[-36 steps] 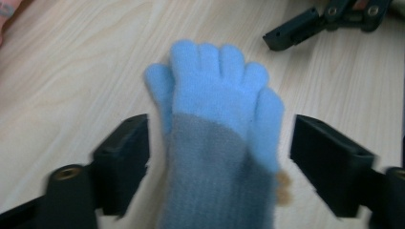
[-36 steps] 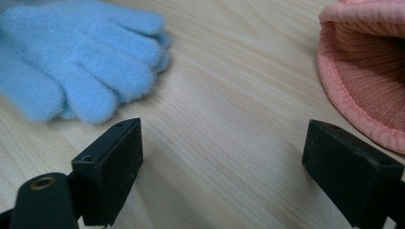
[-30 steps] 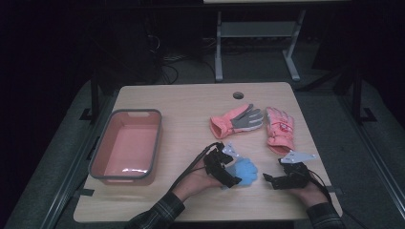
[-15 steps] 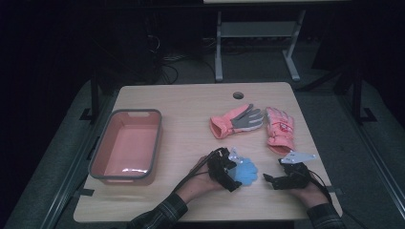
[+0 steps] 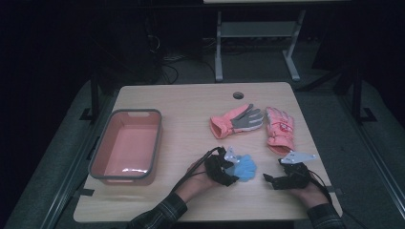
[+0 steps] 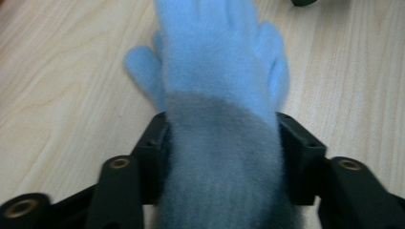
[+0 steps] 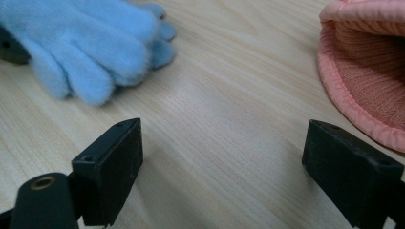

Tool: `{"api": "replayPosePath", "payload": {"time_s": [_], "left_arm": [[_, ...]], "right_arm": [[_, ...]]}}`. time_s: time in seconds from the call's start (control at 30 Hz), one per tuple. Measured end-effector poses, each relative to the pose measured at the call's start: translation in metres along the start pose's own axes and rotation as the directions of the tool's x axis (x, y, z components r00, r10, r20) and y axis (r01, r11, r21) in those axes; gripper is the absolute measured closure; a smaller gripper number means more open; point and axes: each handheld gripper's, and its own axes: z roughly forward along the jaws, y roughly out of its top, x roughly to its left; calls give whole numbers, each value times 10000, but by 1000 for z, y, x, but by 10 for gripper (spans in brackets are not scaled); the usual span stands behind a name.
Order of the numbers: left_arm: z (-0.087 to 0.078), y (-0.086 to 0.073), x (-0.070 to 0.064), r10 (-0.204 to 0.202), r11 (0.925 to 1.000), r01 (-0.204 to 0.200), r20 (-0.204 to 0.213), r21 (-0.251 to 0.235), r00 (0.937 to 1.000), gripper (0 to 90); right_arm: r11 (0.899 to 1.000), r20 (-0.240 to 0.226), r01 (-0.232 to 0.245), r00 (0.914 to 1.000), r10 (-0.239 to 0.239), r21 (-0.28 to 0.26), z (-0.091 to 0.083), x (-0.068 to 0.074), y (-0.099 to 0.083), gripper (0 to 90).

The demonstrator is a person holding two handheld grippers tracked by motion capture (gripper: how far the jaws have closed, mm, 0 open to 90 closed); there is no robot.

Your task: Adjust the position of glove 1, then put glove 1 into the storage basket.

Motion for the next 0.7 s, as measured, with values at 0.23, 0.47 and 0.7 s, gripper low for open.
{"api": "replayPosePath", "payload": {"time_s": [0.23,0.47,0.7], "left_arm": [[-2,-2,4,-123,9999,123,-41,-97,9999,594],[-3,-5,10,-680,9967,697,417,-410,9968,719],[-6,-8,19,-1387,9879,1451,1073,-543,9845,767]], "right_arm": [[10000,5,8,10000,-8,5,0,0,0,135],[10000,3,7,10000,-7,2,0,0,0,135],[10000,1,-6,10000,6,-1,0,0,0,135]]}}
